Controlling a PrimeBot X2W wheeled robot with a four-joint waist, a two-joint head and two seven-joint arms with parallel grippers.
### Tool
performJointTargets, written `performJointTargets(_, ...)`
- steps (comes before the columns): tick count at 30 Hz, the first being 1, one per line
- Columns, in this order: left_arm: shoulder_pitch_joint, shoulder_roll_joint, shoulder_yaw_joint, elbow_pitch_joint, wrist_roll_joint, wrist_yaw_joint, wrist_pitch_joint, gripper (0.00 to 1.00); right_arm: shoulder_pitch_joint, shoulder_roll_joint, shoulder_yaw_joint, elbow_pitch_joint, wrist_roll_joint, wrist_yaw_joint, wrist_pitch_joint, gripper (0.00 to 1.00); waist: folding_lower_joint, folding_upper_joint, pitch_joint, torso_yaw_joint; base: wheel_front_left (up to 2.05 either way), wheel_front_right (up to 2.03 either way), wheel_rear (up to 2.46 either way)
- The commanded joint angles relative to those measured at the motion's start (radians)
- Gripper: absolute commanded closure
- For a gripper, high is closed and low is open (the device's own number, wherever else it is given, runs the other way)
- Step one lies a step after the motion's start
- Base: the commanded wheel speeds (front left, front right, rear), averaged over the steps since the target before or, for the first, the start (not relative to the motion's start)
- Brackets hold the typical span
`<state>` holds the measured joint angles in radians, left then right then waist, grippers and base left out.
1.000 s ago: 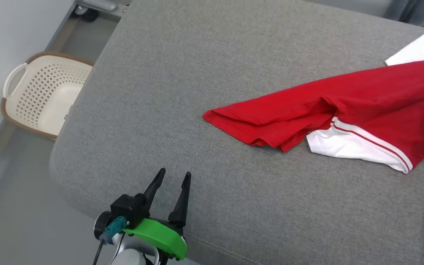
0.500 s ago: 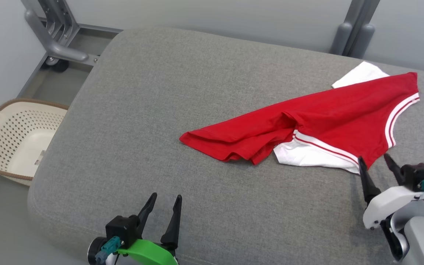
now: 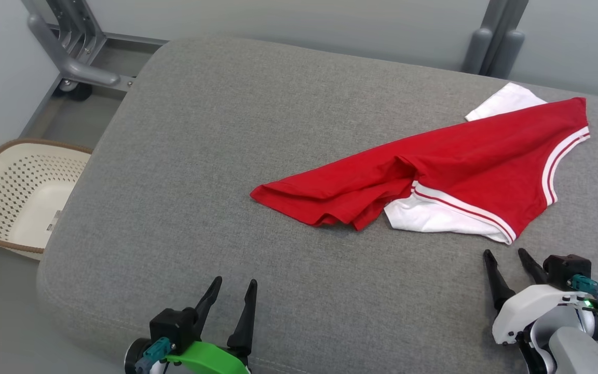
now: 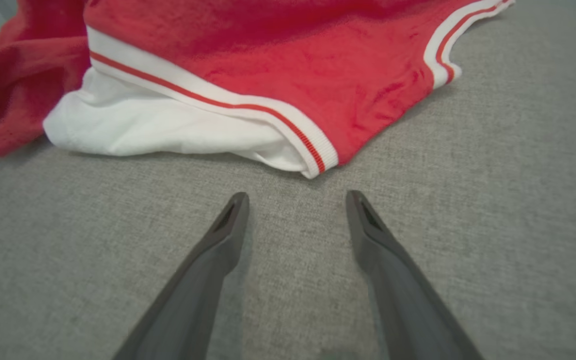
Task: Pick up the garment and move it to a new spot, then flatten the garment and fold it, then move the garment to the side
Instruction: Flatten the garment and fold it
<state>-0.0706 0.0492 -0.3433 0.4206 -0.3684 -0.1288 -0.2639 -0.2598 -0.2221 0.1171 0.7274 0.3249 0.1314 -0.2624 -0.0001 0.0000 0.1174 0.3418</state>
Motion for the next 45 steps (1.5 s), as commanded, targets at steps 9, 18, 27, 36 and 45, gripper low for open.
performJointTargets(9,-0.020,0.002,-0.004,-0.004,-0.001,-0.003,0.000,0.00,-0.043,0.007,0.006,0.028,0.081,-0.001,0.000,0.00,0.0001,0.0000,0.035,0.055,0.00,0.00,0.00)
performJointTargets(18,-0.015,0.002,-0.007,-0.009,0.003,-0.003,0.000,0.00,-0.019,0.014,-0.005,-0.096,0.132,-0.001,-0.002,0.00,0.0001,0.0000,0.029,0.057,0.00,0.00,0.00)
performJointTargets(27,-0.004,0.003,-0.002,0.008,0.007,-0.003,0.000,0.00,-0.010,0.010,0.017,-0.161,0.152,-0.001,-0.002,1.00,0.0001,0.0000,0.007,0.044,0.00,0.00,0.00)
performJointTargets(36,0.022,0.003,0.016,0.021,0.013,-0.003,0.000,0.00,0.017,0.014,-0.001,-0.219,0.189,-0.001,-0.002,1.00,0.0001,0.0000,-0.035,-0.003,0.00,0.00,0.00)
performJointTargets(45,0.046,0.003,0.032,0.024,0.003,-0.003,0.000,0.00,0.086,-0.033,0.001,-0.315,0.259,-0.001,-0.002,1.00,0.0001,0.0000,-0.085,-0.129,0.00,0.00,0.00)
